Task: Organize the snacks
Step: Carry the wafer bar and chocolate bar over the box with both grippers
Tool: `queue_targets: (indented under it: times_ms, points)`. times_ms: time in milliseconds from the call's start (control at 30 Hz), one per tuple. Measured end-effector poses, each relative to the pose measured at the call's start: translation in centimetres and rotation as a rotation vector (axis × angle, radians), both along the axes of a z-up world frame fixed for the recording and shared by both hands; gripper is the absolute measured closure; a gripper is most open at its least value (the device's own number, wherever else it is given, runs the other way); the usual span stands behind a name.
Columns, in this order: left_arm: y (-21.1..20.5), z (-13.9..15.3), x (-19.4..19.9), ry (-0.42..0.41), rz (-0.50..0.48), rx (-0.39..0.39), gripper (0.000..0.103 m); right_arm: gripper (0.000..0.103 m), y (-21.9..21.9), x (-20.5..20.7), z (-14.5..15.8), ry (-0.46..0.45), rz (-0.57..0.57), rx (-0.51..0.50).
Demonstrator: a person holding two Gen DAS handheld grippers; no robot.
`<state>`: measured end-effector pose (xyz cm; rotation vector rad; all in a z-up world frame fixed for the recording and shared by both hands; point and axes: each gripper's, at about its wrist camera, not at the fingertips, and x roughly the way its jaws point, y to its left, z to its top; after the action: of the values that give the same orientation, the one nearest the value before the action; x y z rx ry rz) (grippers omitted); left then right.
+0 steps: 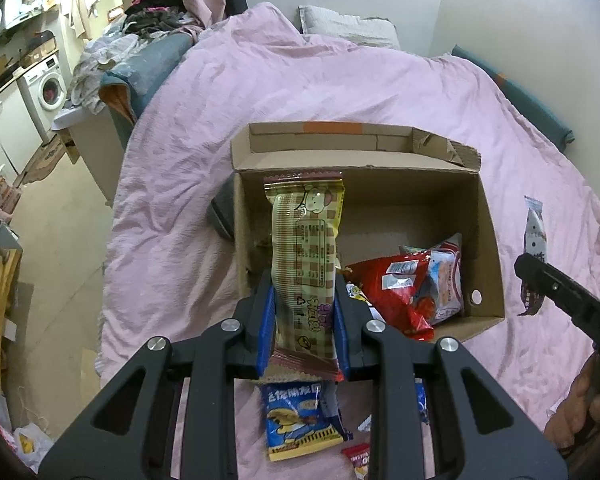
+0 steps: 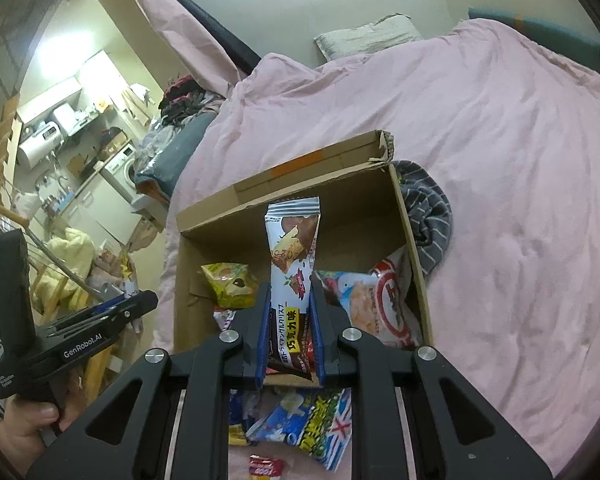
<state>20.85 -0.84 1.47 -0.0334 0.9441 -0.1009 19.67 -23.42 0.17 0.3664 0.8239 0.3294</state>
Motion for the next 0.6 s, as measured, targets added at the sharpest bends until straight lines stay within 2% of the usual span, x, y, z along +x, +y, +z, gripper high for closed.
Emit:
queue_targets:
  times_ms: [233, 367, 600]
  points:
    - [-0.3, -2.1, 1.9, 0.018, 0.004, 0.0, 0.081, 0.085, 0.4, 2.2, -1.4, 0.034, 0.014, -0.036]
    - [-0.6, -3.0, 3.1, -0.014, -0.002, 0.061, 0.081, 0.085, 0.8, 3.2, -3.0, 0.073, 0.013, -0.062]
    - [-0.1, -4.9, 4.1, 0.095, 0.056, 0.011, 0.081, 0.085, 0.7, 3.5, -5.0, 0.138, -0.011, -0.087]
